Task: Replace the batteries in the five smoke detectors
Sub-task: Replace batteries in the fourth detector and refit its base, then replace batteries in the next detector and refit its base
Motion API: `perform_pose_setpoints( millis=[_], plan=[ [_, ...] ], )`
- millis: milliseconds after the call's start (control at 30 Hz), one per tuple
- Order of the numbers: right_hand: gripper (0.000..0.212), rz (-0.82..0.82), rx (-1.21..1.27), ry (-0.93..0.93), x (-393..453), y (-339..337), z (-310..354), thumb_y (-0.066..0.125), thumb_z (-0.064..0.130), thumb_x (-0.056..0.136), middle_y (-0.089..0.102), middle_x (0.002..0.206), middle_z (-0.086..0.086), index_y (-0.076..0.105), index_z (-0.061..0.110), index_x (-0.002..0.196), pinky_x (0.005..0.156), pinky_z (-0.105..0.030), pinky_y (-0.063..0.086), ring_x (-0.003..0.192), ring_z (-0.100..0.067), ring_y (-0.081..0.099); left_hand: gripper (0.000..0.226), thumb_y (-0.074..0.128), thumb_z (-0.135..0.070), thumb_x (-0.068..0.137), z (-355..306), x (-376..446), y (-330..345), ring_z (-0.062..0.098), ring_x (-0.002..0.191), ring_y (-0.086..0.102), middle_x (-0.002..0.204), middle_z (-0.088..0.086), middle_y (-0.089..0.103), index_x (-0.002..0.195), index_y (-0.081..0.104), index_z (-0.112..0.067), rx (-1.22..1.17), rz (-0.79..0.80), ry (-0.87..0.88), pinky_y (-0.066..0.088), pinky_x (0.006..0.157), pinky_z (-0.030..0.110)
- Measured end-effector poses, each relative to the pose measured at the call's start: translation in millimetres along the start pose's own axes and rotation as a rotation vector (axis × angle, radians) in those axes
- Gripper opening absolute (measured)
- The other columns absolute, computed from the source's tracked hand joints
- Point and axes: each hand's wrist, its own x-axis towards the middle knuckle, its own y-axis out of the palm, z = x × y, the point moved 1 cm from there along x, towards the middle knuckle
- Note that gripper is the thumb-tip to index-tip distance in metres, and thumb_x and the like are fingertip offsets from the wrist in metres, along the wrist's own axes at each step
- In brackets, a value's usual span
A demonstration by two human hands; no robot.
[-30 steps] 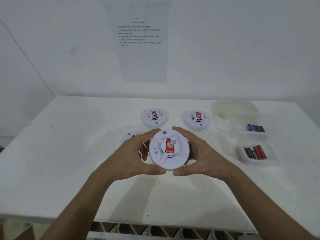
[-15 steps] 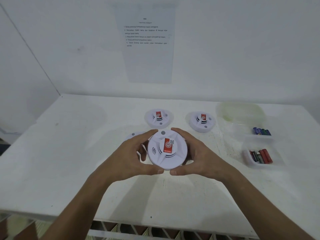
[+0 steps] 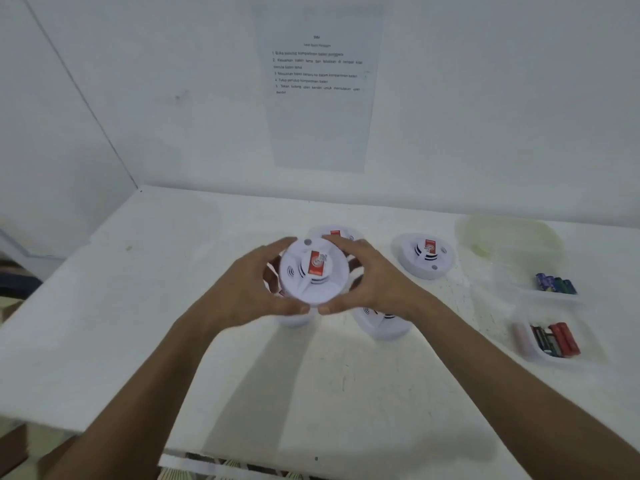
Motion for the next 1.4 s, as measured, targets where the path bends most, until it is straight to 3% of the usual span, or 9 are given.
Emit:
perform_pose_setpoints(
  millis=[100, 167, 267, 600, 900, 1067, 1133, 1267, 1400],
  plan=[
    [0.073, -0.007, -0.052, 0.009, 44.0, 6.7, -9.4, 0.097, 0.016, 0.06, 0.06, 0.1, 0.035, 0.061, 0.026, 0.122, 0.083, -0.01, 0.047, 0.1, 0.008, 0.053, 0.074, 0.095, -0.032, 0.057, 25.9, 21.2, -18.3, 0.005, 0.07, 0.063, 0.102, -0.022, 0.068, 0.12, 0.059, -0.045, 0.027, -0.036, -0.088, 0.05, 0.061, 0.013],
    [0.083, 0.001, -0.097, 0.068, 73.9, 11.6, -18.9, 0.098, 0.02, 0.058, 0.057, 0.109, 0.02, 0.058, 0.022, 0.131, 0.089, -0.023, 0.048, 0.109, -0.013, 0.053, 0.076, 0.095, -0.032, 0.056, 45.7, 33.8, -26.9, 0.005, 0.074, 0.065, 0.102, -0.023, 0.068, 0.122, 0.059, -0.042, 0.042, -0.047, -0.14, 0.051, 0.064, 0.013],
    [0.101, 0.026, -0.138, 0.172, 111.5, 20.2, -31.7, 0.098, 0.023, 0.058, 0.047, 0.129, -0.003, 0.047, 0.02, 0.145, 0.098, -0.032, 0.05, 0.115, -0.019, 0.053, 0.074, 0.095, -0.028, 0.057, 73.9, 50.4, -35.1, 0.005, 0.074, 0.065, 0.099, -0.019, 0.069, 0.12, 0.06, -0.039, 0.033, -0.06, -0.199, 0.05, 0.065, 0.012],
    [0.095, 0.087, -0.265, 0.248, 172.3, 49.1, -48.8, 0.097, 0.019, 0.061, 0.044, 0.133, -0.012, 0.047, 0.006, 0.141, 0.097, -0.035, 0.048, 0.119, -0.026, 0.052, 0.06, 0.089, -0.039, 0.052, 138.6, 71.7, -44.2, 0.013, 0.077, 0.064, 0.092, -0.008, 0.072, 0.107, 0.069, -0.025, 0.091, -0.069, -0.342, 0.055, 0.074, 0.033],
    [0.058, 0.047, -0.286, 0.267, 177.2, 57.6, -53.9, 0.086, 0.009, 0.071, 0.056, 0.126, -0.017, 0.057, -0.003, 0.12, 0.099, -0.046, 0.045, 0.117, -0.032, 0.052, 0.042, 0.092, -0.03, 0.062, 143.8, 76.2, -39.6, 0.001, 0.067, 0.06, 0.085, -0.002, 0.074, 0.096, 0.072, -0.017, 0.117, -0.077, -0.407, 0.042, 0.057, 0.007],
    [0.054, 0.045, -0.256, 0.278, 172.8, 59.6, -52.9, 0.082, 0.005, 0.074, 0.056, 0.126, -0.021, 0.055, -0.006, 0.12, 0.098, -0.045, 0.045, 0.119, -0.036, 0.051, 0.035, 0.083, -0.021, 0.064, 132.1, 73.6, -38.8, 0.022, 0.072, 0.055, 0.087, 0.011, 0.062, 0.084, 0.06, -0.005, 0.202, -0.05, -0.502, 0.044, 0.061, 0.029],
    [0.072, 0.035, -0.241, 0.28, 166.2, 54.6, -49.3, 0.081, 0.009, 0.077, 0.049, 0.14, -0.018, 0.046, -0.003, 0.139, 0.105, -0.046, 0.043, 0.129, -0.033, 0.046, 0.042, 0.078, -0.024, 0.066, 123.8, 73.6, -40.5, 0.02, 0.08, 0.048, 0.099, 0.006, 0.047, 0.095, 0.052, -0.01, 0.277, -0.033, -0.56, 0.038, 0.057, 0.025],
    [0.093, -0.034, -0.259, 0.227, 141.2, 26.6, -50.8, 0.082, 0.019, 0.079, 0.041, 0.151, -0.006, 0.03, 0.01, 0.155, 0.112, -0.037, 0.039, 0.137, -0.023, 0.041, 0.086, 0.076, -0.033, 0.076, 100.3, 85.3, -36.2, 0.024, 0.116, 0.049, 0.136, 0.008, 0.034, 0.147, 0.032, -0.017, 0.288, -0.071, -0.463, 0.045, 0.089, 0.033],
    [0.089, -0.131, -0.334, 0.229, 110.4, -14.7, -66.1, 0.086, 0.024, 0.076, 0.042, 0.152, -0.005, 0.039, 0.011, 0.151, 0.11, -0.028, 0.034, 0.139, -0.021, 0.04, 0.093, 0.078, -0.039, 0.073, 72.3, 112.1, -10.1, 0.019, 0.116, 0.048, 0.143, 0.004, 0.036, 0.151, 0.028, -0.023, 0.244, 0.033, -0.277, 0.046, 0.096, 0.037]
  ],
)
